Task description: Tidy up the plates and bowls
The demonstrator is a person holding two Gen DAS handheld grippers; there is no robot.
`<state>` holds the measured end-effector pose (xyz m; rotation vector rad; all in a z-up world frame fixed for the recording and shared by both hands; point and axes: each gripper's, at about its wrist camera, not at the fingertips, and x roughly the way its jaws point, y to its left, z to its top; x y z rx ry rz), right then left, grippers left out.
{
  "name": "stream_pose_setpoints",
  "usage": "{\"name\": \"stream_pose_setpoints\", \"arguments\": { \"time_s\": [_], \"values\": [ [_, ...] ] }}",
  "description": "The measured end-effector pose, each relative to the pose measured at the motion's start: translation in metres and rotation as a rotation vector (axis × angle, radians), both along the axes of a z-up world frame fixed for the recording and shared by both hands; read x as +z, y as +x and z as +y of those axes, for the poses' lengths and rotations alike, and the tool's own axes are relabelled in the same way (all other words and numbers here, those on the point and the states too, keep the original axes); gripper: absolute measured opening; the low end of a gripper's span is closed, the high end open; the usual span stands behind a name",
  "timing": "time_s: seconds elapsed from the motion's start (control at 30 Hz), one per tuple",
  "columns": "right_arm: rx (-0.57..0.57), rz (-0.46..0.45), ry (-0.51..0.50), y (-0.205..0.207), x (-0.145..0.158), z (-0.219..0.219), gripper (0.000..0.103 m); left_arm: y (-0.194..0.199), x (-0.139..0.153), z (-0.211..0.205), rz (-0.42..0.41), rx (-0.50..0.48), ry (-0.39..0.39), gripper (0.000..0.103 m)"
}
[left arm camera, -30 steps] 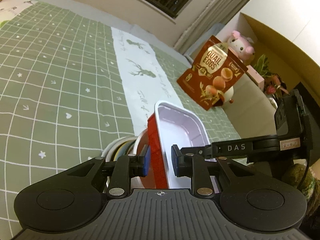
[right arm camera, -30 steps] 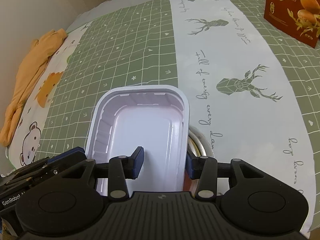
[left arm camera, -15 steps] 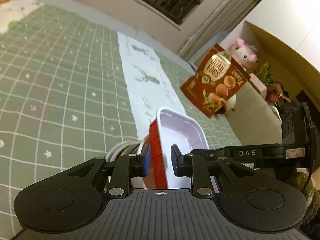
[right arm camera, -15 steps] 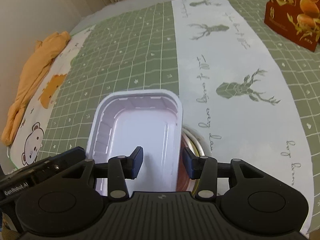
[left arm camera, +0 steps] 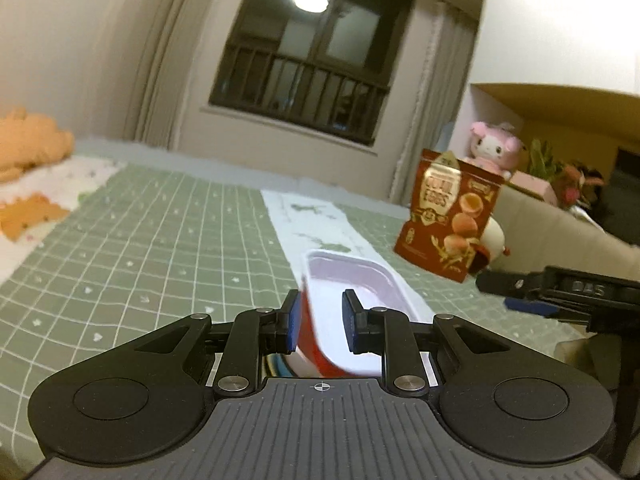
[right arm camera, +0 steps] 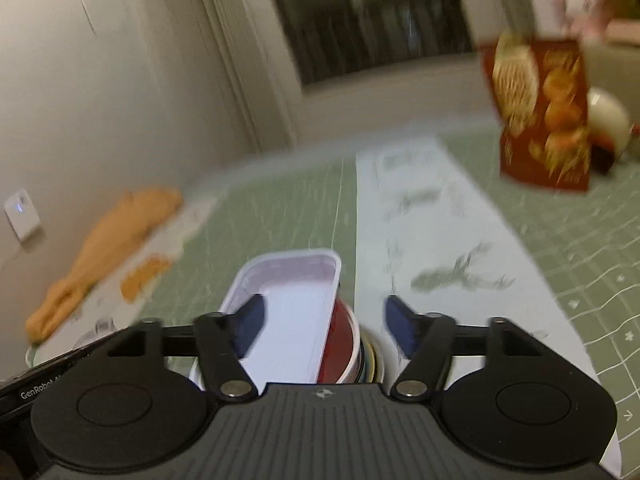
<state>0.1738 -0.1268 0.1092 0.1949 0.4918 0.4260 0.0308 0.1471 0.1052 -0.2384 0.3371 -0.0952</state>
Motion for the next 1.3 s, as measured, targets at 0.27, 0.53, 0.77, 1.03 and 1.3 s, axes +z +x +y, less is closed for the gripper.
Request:
{"name": "stream_pose_setpoints", "arguments": {
  "time_s": [0.27, 0.53, 0.77, 1.03, 1.3],
  "values": [
    [-0.111, -0.246, -0.022, -0.09, -0.067, -0.016, 0.103, -0.054, -0.045, -0.068, -0.016, 0.031, 0.124, 0.02],
    [-0.123, -0.072, -0.143, -0.116, -0.116, -0.014, 0.103, -0.067, -0.075, -0.099, 0.083, 0.071, 0.166, 0.019],
    [-0.138, -0.082, -0.139, -0.121, -0.116, -0.018, 0.103, -0.076, -0.078, -0.1, 0.119, 0.087, 0.182, 0.019],
    [-0.132, -0.06, -0.193, -0.122, -0.122, -0.014, 0.103, -0.072, -0.082, -0.101, 0.166, 0.108, 0.191, 0.019],
    [-0.127, -0.05, -0.189, -0.119, -0.124, -0.014, 0.103, -0.071, -0.084, -0.1, 0.166, 0.101, 0.192, 0.019]
  ]
}}
